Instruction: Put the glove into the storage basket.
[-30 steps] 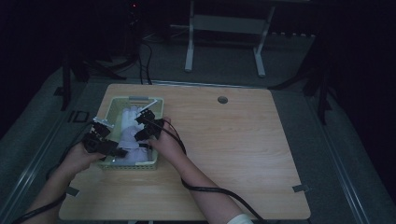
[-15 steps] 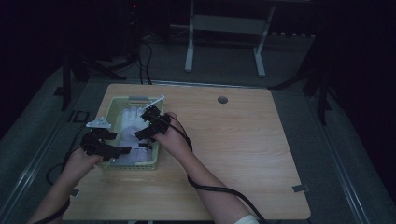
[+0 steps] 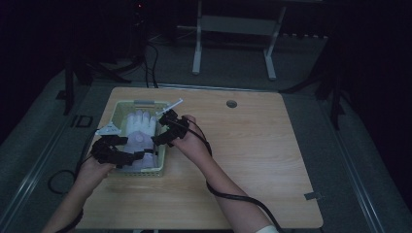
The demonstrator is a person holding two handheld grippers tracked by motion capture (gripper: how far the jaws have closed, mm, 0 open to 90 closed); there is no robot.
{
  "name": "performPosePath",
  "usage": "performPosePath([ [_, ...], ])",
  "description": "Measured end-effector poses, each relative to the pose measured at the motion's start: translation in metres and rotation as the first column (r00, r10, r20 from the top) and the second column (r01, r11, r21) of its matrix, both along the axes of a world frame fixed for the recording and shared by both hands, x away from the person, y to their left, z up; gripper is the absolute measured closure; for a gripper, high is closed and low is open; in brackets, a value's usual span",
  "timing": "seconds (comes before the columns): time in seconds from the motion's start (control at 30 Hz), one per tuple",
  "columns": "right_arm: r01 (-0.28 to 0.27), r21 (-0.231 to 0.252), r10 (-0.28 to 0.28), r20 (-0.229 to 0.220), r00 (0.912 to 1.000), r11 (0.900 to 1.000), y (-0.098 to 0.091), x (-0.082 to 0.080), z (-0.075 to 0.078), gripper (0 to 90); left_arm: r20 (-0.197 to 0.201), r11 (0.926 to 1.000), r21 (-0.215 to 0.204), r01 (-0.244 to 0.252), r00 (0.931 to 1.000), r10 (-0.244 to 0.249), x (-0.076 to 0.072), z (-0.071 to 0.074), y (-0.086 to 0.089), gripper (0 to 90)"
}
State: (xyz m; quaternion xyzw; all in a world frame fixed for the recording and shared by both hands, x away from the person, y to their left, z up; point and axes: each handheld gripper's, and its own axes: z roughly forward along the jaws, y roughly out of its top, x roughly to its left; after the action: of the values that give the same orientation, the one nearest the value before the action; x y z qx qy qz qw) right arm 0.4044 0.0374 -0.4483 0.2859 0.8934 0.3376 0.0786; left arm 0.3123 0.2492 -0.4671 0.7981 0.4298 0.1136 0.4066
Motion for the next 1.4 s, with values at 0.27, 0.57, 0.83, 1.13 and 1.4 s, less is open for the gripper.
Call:
performPosePath([
  [0.27,-0.004,-0.005,0.004,0.052,0.9986,1.0000,-0.023,-0.007,0.004,15.4,0.017,0.9997,-0.008,0.024,0.9996,-0.023,-0.007,-0.001,-0.025,7.3],
  [0.57,0.033,-0.002,-0.032,0.090,0.9954,0.9995,-0.066,-0.012,0.000,14.8,0.048,0.9969,0.005,0.079,0.9957,-0.079,-0.013,-0.005,-0.059,7.2],
  [0.83,0.068,-0.008,-0.067,0.133,0.9889,0.9976,-0.102,-0.018,-0.008,14.6,0.089,0.9947,-0.011,0.102,0.9909,-0.101,-0.019,-0.010,-0.088,7.2],
  [1.13,0.092,0.011,-0.092,0.147,0.9848,0.9957,-0.136,-0.023,-0.022,14.6,0.126,0.9898,-0.050,0.134,0.9839,-0.126,-0.027,-0.022,-0.119,7.2],
  [1.4,0.109,0.032,-0.113,0.133,0.9847,0.9935,-0.161,-0.027,-0.044,13.7,0.121,0.9875,-0.035,0.154,0.9815,-0.149,-0.031,-0.043,-0.138,7.2],
])
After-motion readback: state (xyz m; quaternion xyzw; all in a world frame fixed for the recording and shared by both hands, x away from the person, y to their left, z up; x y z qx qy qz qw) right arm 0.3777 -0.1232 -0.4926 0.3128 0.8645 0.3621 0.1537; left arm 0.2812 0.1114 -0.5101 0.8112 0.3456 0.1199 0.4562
